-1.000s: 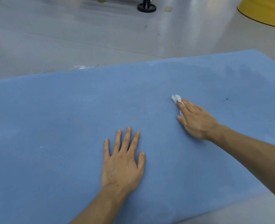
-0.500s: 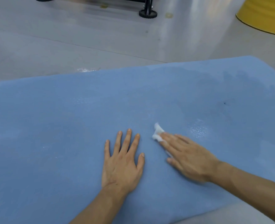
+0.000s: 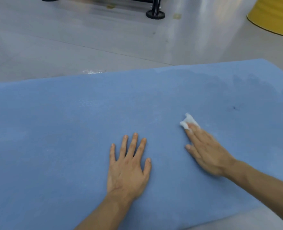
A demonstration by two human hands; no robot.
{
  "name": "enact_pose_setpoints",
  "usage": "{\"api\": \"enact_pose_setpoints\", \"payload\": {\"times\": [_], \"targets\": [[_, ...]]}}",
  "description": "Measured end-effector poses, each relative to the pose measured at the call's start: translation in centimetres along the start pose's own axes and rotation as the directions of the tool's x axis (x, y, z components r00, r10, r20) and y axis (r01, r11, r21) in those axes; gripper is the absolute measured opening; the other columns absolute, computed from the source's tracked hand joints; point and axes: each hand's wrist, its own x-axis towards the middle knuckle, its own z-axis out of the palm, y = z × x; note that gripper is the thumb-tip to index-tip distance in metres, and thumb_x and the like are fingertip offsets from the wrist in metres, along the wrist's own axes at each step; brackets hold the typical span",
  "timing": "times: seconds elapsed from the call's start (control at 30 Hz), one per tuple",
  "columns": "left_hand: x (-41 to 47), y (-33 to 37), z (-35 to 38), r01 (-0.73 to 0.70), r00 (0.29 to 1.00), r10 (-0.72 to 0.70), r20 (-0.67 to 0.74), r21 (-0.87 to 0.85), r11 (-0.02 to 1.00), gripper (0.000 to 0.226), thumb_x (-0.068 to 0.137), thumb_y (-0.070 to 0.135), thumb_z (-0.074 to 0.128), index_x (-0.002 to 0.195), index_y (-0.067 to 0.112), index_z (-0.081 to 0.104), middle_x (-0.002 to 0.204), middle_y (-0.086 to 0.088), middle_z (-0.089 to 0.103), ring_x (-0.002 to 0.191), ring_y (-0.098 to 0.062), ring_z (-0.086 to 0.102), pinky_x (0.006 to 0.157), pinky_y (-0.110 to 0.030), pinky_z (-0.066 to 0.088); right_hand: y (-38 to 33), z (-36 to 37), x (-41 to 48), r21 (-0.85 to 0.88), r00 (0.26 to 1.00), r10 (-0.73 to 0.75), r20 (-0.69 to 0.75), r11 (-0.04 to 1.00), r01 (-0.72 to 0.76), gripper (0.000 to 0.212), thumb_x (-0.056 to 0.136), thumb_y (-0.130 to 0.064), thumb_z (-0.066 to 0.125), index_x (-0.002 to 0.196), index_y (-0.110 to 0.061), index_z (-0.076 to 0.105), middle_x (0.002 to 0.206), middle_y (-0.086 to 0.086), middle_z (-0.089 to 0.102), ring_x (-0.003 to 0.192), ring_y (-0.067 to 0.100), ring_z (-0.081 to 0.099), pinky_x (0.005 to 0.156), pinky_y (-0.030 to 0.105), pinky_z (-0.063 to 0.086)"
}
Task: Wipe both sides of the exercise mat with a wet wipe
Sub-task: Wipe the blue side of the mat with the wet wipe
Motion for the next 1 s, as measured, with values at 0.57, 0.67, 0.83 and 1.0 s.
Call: {"api": "enact_pose_setpoints", "payload": {"times": [0.57, 0.67, 0.83, 1.0], "targets": [[-0.2, 0.0, -0.1, -0.003, 1.000, 0.003, 0.013, 0.013, 1.000, 0.064, 0.100, 0.056, 0.024, 0.160, 0.035, 0.026, 0.170, 0.011, 0.012, 0.158, -0.017, 0.004, 0.124, -0.056, 0.011, 6.6, 0.5, -0.5, -0.075, 0.925, 0.348, -0.154, 0.929, -0.362, 0.065, 0.104, -0.045, 0.019, 0.158, -0.009, 0.023, 0.158, 0.008, 0.035, 0.144, 0.024, 0.031, 0.114, 0.036, 0.022], [-0.2, -0.1, -0.1, -0.003, 1.000, 0.002, 0.017, 0.018, 1.000, 0.064, 0.101, 0.057, 0.023, 0.161, 0.035, 0.025, 0.170, 0.012, 0.011, 0.158, -0.016, 0.003, 0.124, -0.055, 0.011, 6.1, 0.4, 1.3, 0.065, 0.915, 0.374, -0.153, 0.928, -0.368, 0.064, 0.104, -0.039, 0.028, 0.160, -0.011, 0.016, 0.162, 0.010, 0.028, 0.148, 0.026, 0.029, 0.119, 0.039, 0.026], [-0.1, 0.0, -0.2, 0.000, 1.000, 0.000, 0.018, 0.025, 1.000, 0.064, 0.100, 0.056, 0.026, 0.160, 0.034, 0.029, 0.170, 0.011, 0.016, 0.158, -0.017, 0.009, 0.123, -0.056, 0.014, -0.5, 1.9, 2.2, 0.011, 0.996, 0.022, -0.091, 1.000, -0.022, 0.071, 0.104, -0.048, 0.022, 0.162, -0.012, 0.005, 0.168, 0.000, -0.011, 0.156, 0.011, -0.006, 0.124, 0.024, -0.003], [-0.1, 0.0, -0.3, 0.004, 1.000, -0.004, 0.026, 0.024, 1.000, 0.065, 0.099, 0.057, 0.027, 0.160, 0.034, 0.028, 0.170, 0.011, 0.015, 0.158, -0.016, 0.008, 0.123, -0.055, 0.013, -5.6, 2.7, 2.1, -0.045, 0.978, -0.210, -0.002, 0.977, 0.210, 0.067, 0.106, -0.047, 0.024, 0.163, -0.019, 0.006, 0.169, -0.004, -0.004, 0.155, 0.008, -0.006, 0.124, 0.028, -0.001]]}}
